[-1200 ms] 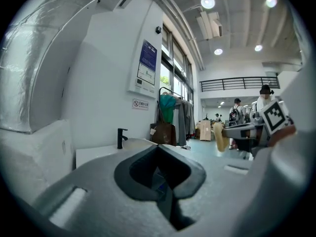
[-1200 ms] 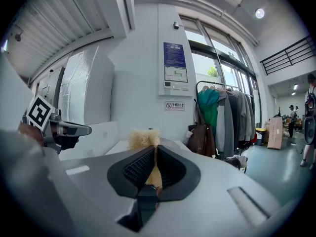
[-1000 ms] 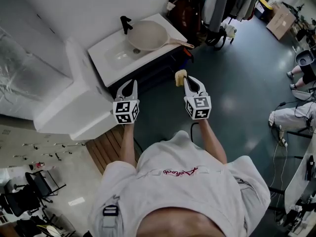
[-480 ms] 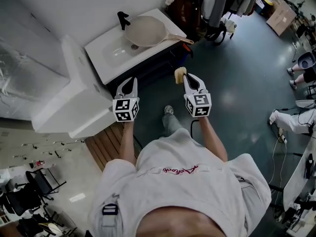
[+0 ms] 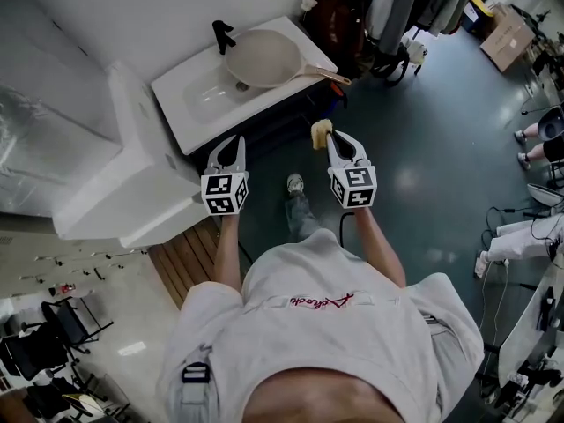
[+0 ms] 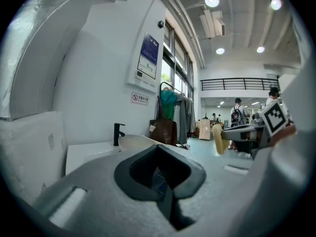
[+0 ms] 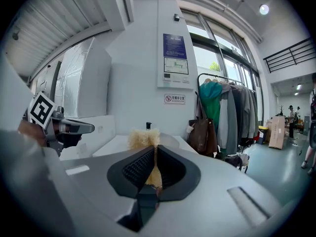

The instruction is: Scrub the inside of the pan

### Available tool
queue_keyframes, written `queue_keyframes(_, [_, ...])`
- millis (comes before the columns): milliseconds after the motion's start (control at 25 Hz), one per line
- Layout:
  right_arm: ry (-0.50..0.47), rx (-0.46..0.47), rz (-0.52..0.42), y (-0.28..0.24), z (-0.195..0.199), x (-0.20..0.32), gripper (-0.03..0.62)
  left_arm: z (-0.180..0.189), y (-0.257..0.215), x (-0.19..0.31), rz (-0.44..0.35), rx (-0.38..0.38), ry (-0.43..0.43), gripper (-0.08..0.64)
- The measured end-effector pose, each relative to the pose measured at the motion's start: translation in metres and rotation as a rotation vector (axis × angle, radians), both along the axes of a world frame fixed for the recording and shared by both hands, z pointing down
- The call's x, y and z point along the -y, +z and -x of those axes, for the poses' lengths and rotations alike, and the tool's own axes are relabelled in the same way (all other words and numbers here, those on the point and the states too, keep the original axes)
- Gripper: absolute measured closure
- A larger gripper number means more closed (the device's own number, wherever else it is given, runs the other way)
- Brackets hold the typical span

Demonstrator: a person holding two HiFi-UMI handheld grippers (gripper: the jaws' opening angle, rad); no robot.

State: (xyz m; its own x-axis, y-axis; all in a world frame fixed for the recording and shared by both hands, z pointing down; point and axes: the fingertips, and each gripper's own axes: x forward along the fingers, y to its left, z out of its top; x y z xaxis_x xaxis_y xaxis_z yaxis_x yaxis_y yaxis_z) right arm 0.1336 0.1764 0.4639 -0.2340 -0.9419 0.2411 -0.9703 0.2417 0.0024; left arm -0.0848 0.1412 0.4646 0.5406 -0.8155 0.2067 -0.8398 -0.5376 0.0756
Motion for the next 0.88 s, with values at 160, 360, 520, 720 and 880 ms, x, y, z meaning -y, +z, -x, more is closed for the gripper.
queue_keyframes(160, [-0.015,0.005,-0.002,-0.002,-0.001,0.025,0.566,0.001,-0.003,0.023,-0.001,0.000,-0.020,0.561])
queue_keyframes(360, [-0.027,0.013,-0.002,-0.003,-0.005,0.063,0.566,-0.002,-0.003,0.056,0.004,0.010,-0.035,0.561])
queue_keyframes(520, [-0.037,0.018,0.009,-0.001,-0.011,0.096,0.566,-0.009,-0.002,0.087,0.015,0.013,-0.043,0.560])
queue_keyframes(720, [-0.049,0.026,0.016,-0.002,-0.020,0.146,0.566,-0.022,-0.003,0.136,0.027,0.018,-0.045,0.561])
queue_keyframes(880, [-0.052,0.028,0.013,-0.007,-0.032,0.190,0.566,-0.035,-0.008,0.180,0.023,0.021,-0.044,0.560])
